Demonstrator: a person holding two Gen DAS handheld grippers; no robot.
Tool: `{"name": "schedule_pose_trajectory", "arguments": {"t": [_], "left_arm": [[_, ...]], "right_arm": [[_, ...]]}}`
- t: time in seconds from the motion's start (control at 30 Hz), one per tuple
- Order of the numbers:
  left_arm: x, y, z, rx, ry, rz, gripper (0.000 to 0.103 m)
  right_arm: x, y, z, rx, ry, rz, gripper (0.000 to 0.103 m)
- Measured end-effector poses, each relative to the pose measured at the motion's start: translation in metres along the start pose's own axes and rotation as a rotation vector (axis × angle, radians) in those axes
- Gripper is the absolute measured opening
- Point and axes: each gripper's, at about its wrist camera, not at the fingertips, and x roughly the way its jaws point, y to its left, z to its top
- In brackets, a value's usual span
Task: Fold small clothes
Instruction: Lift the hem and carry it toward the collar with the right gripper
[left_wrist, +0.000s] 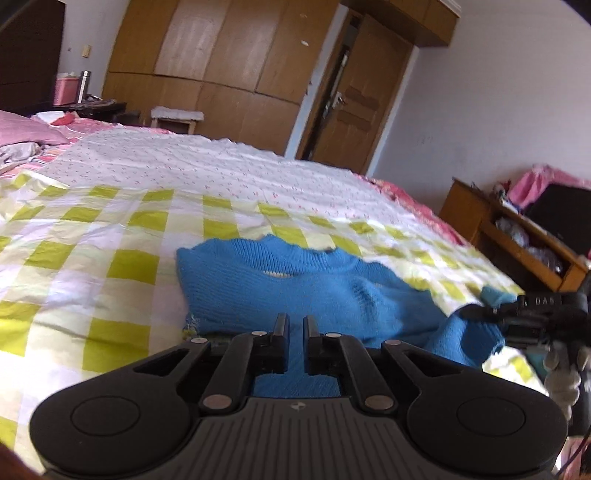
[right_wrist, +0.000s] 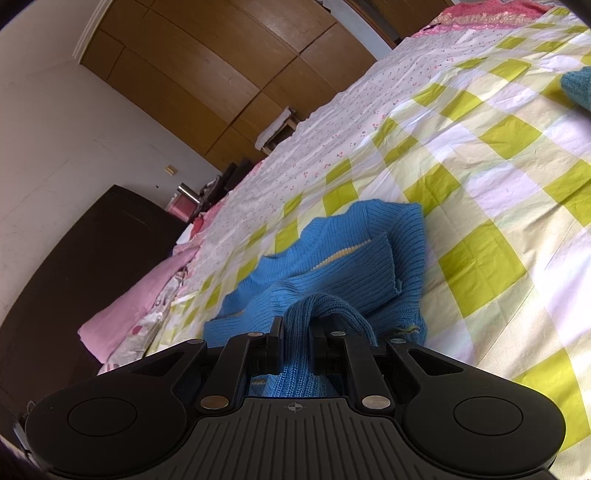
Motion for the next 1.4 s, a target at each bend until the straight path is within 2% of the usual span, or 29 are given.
{"name": "schedule_pose_trajectory", "arguments": {"t": [0.1, 0.2, 0.5, 0.57, 0.6, 0.77, 1.0, 1.13, 1.4], "left_arm": [[0.017, -0.007, -0.005, 0.087, 0.074, 0.019, 0.022], [0.032, -0.012, -0.008, 0.169, 0.107, 0.061, 0.027], [0.058, -0.015, -0.015, 0.261, 0.190, 0.111, 0.033], [0.058, -0.016, -0.015, 0.255, 0.196, 0.122, 0.027], [0.057, -0.016, -0.014, 0.245, 0.195, 0.120, 0.014], [0.043, -0.015, -0.006, 0.206, 0.135, 0.098, 0.012], [0.020, -0.006, 0.031, 0.078, -0.033, 0.061, 0.011], [0.023, 0.008, 0.049, 0.024, -0.105, 0.095, 0.011], [0.058, 0.043, 0.067, -0.099, -0.139, 0.178, 0.011]], "right_arm": [[0.000, 0.001, 0.000, -0.001, 0.004, 0.003, 0.013], [-0.002, 0.002, 0.001, -0.002, 0.004, 0.013, 0.013], [0.000, -0.003, 0.001, 0.009, 0.021, 0.015, 0.013], [-0.001, -0.002, 0.001, 0.007, 0.022, 0.017, 0.013], [-0.001, -0.001, 0.001, 0.008, 0.021, 0.019, 0.013], [-0.004, 0.002, 0.004, 0.010, 0.011, 0.035, 0.013], [-0.010, 0.006, 0.018, 0.047, -0.026, 0.069, 0.013], [-0.007, 0.006, 0.035, 0.088, -0.069, 0.090, 0.013], [0.035, 0.000, 0.069, 0.200, -0.101, 0.059, 0.013]]}}
